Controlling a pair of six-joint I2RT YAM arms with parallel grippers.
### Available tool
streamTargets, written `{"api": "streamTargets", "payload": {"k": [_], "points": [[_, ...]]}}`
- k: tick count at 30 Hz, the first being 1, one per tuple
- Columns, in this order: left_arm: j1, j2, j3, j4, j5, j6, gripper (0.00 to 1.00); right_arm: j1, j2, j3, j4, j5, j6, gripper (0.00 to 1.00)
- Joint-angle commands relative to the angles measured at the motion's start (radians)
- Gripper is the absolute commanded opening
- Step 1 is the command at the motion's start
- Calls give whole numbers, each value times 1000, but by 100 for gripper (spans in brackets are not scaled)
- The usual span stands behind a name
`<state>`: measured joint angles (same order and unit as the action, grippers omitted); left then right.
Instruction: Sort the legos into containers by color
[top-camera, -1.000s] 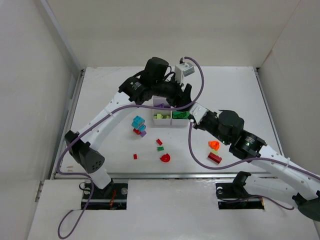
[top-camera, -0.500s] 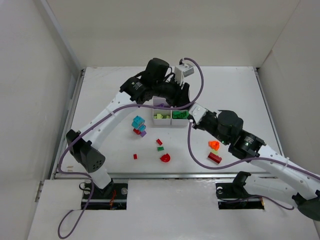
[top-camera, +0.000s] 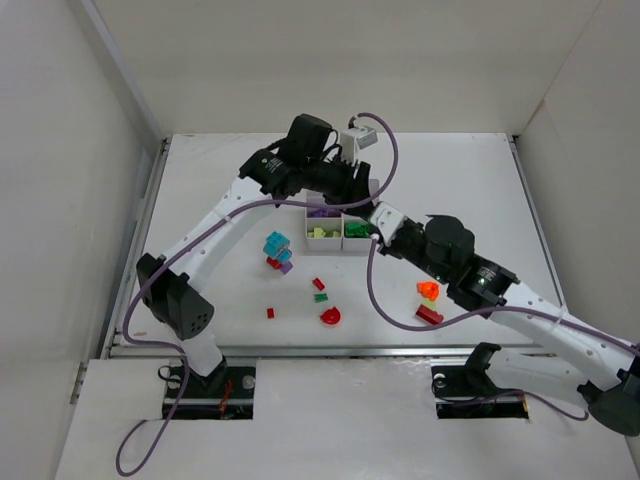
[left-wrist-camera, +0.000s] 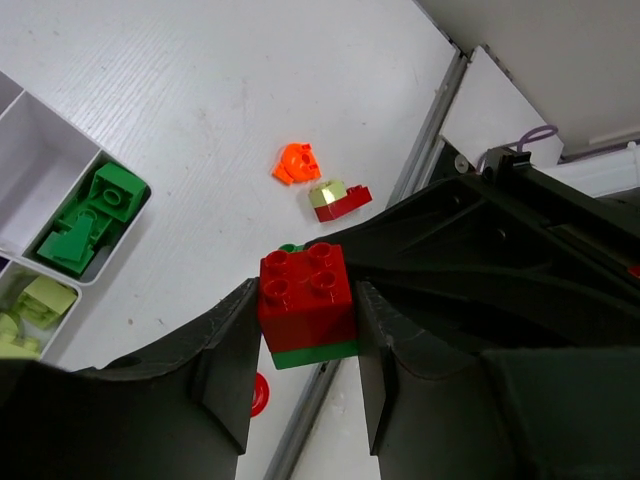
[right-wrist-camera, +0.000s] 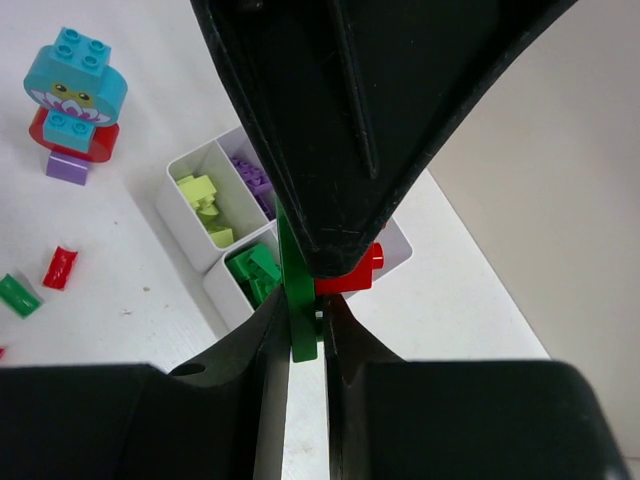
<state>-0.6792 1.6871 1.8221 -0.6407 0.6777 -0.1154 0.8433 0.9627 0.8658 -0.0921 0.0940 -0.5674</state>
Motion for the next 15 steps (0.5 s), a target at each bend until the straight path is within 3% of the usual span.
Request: {"api": "streamTargets", "payload": {"k": [1, 15], "points": [[16, -7, 66, 188, 25, -36, 0, 27, 22, -14, -34, -183, 43, 0], [62, 20, 85, 246, 34, -93, 0, 27, 128, 10, -80, -223, 3, 0]]}}
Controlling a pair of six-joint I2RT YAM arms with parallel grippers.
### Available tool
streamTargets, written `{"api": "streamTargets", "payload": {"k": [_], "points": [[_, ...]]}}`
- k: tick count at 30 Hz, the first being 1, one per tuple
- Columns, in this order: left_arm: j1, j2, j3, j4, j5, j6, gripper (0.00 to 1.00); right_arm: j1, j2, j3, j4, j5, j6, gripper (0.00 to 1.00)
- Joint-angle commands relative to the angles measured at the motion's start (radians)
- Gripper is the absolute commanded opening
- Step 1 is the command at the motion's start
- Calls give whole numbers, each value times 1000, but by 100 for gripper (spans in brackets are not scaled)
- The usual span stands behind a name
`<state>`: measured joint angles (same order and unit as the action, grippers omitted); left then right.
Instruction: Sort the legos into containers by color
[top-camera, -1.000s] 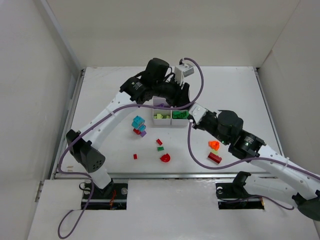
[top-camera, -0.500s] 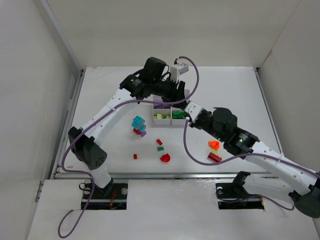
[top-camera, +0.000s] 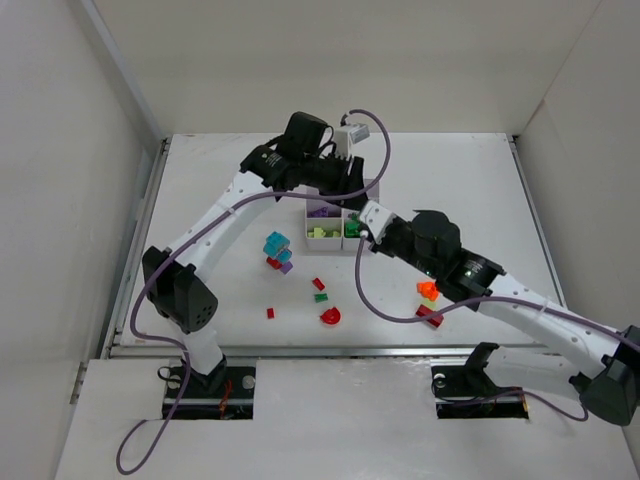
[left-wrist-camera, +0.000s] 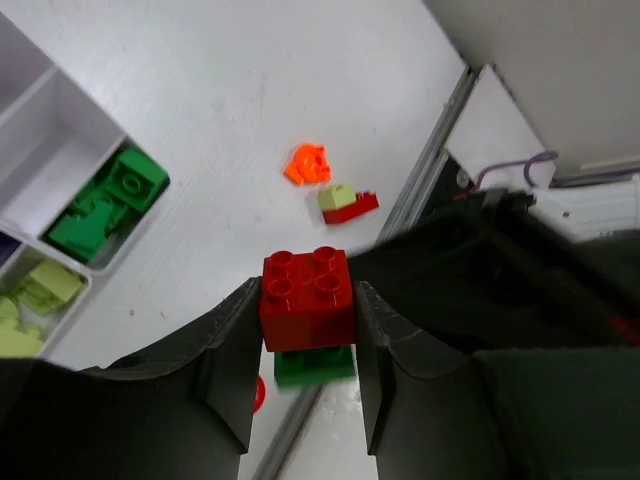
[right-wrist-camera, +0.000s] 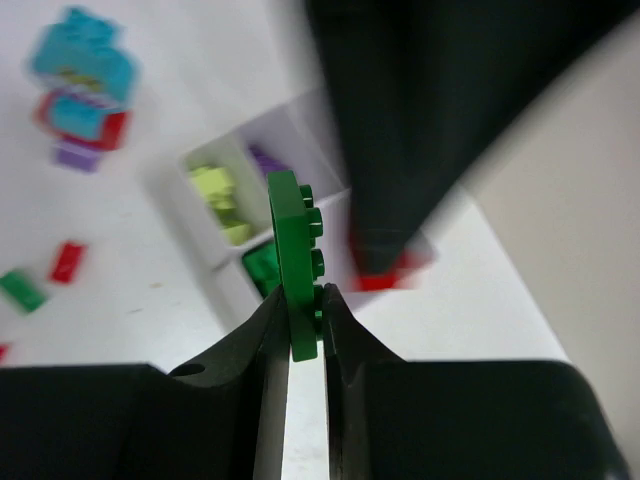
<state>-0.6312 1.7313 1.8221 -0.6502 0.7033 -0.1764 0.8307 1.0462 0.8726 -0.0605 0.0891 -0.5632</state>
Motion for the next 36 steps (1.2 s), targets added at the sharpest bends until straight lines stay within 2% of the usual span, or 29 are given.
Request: {"api": "streamTargets", "payload": {"k": [1, 8, 11, 14, 18, 19, 26, 29, 36], "points": [[14, -24, 85, 265, 9, -32, 0, 39, 44, 14, -111, -227, -10, 0], [14, -4, 85, 297, -1, -52, 0, 39, 97, 43, -145, -238, -32, 0], [33, -4, 85, 279, -10, -52, 0, 39, 75, 43, -118, -178, -32, 0], [68, -13, 85, 233, -76, -6, 0, 39, 55, 19, -99, -138, -59, 0], [105, -35, 85, 163, -244, 84, 0, 39, 113, 19, -108, -36, -121, 0], [105, -59, 85, 135, -324, 103, 0, 39, 130, 19, -108, -22, -133, 0], [105, -160, -61, 112, -634, 146, 0, 12, 307, 129, -128, 20, -153, 0], [114, -194, -121, 103, -718, 137, 0, -18, 363, 175, -143, 20, -164, 0], [134, -230, -233, 103, -683, 127, 0, -27, 419, 244, -226, 54, -239, 0]]}}
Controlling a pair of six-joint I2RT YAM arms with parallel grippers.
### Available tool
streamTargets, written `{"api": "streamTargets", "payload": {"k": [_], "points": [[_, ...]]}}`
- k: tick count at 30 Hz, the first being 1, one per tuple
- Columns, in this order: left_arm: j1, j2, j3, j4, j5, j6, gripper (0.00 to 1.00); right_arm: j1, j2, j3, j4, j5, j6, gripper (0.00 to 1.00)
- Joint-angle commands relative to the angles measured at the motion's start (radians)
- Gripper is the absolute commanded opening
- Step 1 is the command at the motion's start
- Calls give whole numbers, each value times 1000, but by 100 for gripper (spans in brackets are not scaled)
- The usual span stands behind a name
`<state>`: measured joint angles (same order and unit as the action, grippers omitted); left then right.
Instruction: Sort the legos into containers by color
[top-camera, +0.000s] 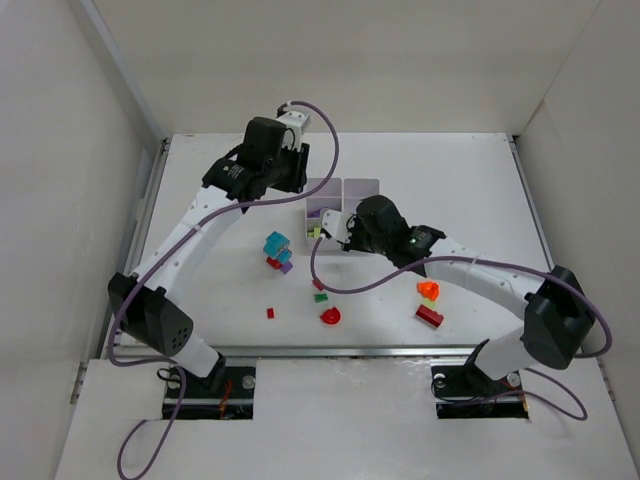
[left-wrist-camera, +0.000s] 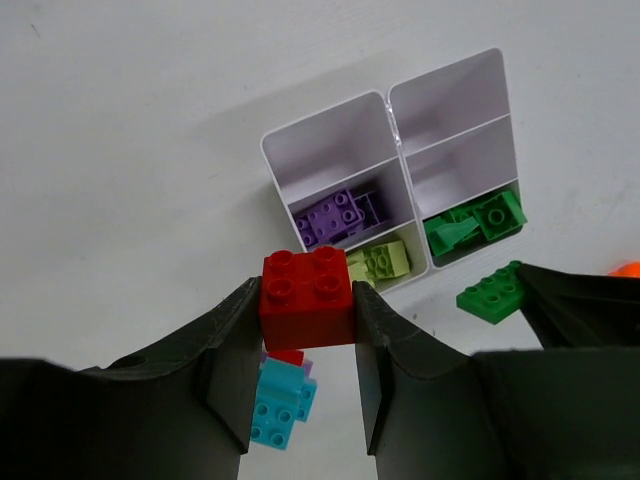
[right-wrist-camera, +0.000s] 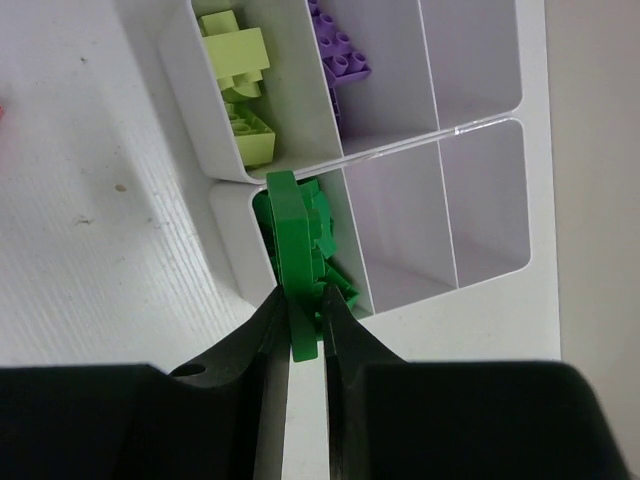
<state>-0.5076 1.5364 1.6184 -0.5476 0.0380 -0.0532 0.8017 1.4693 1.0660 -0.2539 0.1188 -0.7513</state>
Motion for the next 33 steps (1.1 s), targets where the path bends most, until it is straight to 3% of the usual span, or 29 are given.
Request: {"api": "streamTargets", "payload": {"k": [1, 9, 22, 33], "points": [[11, -35, -29, 0, -9, -7, 0, 2, -4, 51, -33, 24, -63, 0], [53, -35, -49, 9, 30, -7, 0, -44, 60, 98, -160, 33, -111, 0], [72, -35, -58, 18, 28, -7, 0, -78, 135, 117, -139, -39, -140, 0], [72, -35, -68, 18, 28, -16, 0, -78, 189, 160, -117, -10, -140, 0]]}}
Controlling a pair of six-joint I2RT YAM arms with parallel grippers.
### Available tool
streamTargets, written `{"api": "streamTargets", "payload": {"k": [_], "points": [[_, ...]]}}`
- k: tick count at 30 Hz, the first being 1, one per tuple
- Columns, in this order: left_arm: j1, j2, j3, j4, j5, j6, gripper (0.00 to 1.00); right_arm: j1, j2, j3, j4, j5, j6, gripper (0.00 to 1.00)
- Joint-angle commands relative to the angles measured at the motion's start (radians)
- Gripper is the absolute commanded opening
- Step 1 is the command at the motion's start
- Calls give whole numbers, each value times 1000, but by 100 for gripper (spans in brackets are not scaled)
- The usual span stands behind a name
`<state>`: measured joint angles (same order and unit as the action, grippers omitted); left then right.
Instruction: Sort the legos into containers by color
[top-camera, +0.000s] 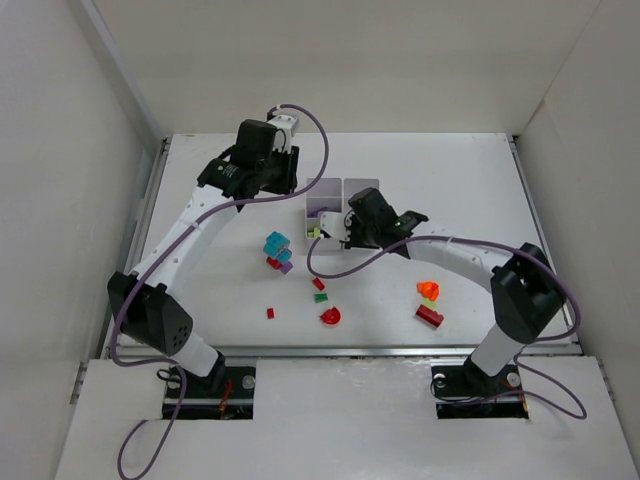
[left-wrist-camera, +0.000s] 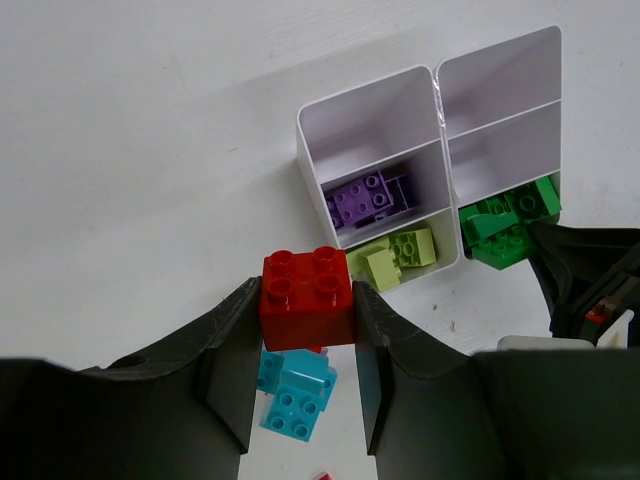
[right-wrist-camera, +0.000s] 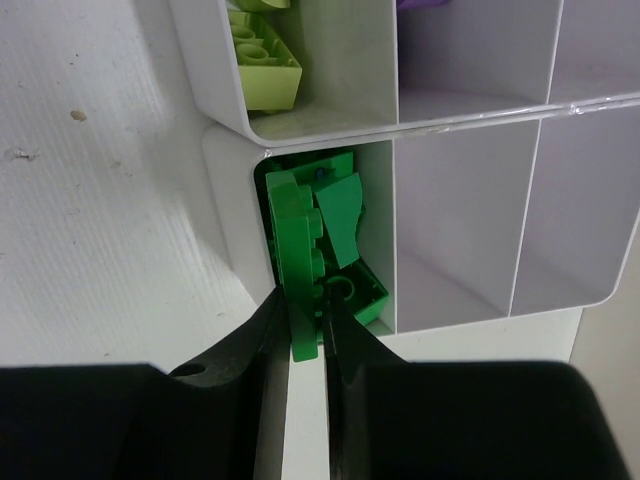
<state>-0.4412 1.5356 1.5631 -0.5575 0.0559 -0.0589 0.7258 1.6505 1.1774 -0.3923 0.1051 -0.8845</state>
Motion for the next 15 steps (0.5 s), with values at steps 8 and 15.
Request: {"api": "streamTargets", "payload": {"k": [8, 15], "points": [[6, -34, -12, 28, 10, -10, 0, -2, 38, 82, -3, 45, -7, 0], [6, -34, -21, 28, 10, -10, 0, -2, 72, 100, -13, 91, 19, 34]]}}
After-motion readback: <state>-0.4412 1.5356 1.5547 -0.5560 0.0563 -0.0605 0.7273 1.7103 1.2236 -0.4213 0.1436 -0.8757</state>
